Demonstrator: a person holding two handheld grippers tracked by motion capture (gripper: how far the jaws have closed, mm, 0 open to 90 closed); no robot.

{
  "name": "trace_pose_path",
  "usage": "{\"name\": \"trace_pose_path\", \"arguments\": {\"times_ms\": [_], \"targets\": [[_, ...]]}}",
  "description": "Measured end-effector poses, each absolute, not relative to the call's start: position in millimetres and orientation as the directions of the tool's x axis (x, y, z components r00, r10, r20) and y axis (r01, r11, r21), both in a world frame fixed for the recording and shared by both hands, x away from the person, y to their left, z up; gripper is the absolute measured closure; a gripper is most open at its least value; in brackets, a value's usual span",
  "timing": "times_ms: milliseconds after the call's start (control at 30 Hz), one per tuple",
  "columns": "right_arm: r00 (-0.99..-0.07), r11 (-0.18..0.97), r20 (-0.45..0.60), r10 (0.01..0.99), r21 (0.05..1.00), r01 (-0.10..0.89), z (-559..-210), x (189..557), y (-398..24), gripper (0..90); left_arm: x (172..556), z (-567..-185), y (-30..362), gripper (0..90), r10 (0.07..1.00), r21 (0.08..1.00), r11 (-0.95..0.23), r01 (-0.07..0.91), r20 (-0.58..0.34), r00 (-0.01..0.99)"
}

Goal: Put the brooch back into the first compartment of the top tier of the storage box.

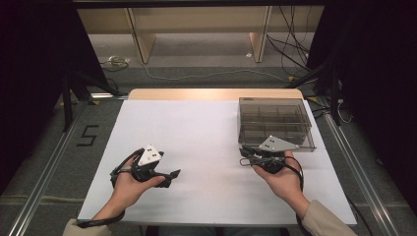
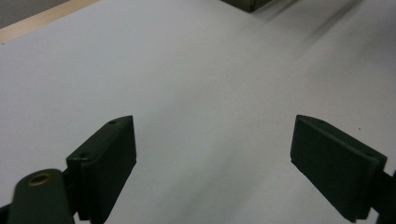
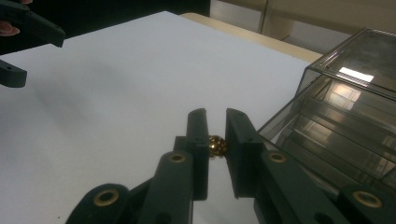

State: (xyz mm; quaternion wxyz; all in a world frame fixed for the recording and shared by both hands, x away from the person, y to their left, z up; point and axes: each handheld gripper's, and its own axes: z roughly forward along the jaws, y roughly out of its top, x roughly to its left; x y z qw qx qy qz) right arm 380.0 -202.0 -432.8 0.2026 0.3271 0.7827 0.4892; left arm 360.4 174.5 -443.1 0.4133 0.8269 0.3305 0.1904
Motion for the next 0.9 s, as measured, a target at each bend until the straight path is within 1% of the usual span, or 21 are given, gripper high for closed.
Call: {"name": "trace_pose_path", "arguments": {"times_ms": [900], "targets": [[-0.695,0.294,0.006,0.719,0.904,0.312,-429.5,382.0,-205.6,81.0,360.4,-443.1,174.6,14.5,0.704,0.809,-0.44,0.389,0.042,0.709]]}}
